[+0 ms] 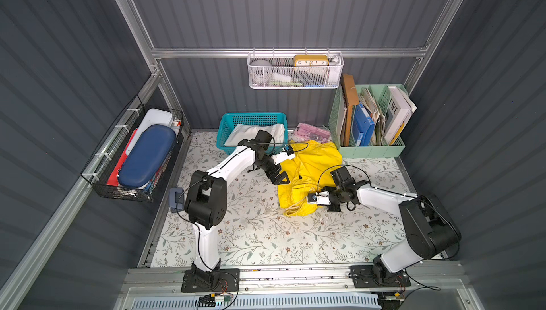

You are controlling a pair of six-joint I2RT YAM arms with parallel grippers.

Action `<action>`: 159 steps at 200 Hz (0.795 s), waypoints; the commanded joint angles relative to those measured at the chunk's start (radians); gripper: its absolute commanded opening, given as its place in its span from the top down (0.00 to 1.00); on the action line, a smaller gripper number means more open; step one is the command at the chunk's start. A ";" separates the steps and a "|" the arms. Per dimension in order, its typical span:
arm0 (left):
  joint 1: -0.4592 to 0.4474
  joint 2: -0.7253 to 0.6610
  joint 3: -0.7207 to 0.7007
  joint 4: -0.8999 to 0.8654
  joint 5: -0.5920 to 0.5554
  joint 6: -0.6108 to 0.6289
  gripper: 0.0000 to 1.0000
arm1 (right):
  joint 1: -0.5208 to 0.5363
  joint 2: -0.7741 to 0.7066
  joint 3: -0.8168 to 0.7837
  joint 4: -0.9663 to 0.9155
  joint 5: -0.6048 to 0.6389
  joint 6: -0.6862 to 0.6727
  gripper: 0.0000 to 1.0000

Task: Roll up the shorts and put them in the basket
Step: Roll the shorts at the center of the board.

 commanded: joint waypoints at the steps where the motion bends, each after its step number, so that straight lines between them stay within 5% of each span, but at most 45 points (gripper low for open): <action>1: -0.010 -0.091 -0.048 0.152 -0.078 -0.028 0.00 | -0.007 0.013 0.079 -0.187 -0.057 0.115 1.00; 41: -0.018 -0.220 -0.177 0.376 -0.171 -0.030 0.00 | -0.017 0.054 0.206 -0.334 -0.109 0.279 1.00; 94: -0.120 -0.342 -0.376 0.558 -0.314 0.057 0.00 | -0.062 0.280 0.551 -0.761 -0.179 0.465 1.00; 159: -0.255 -0.415 -0.545 0.691 -0.393 0.128 0.00 | -0.128 0.358 0.612 -0.884 -0.308 0.576 1.00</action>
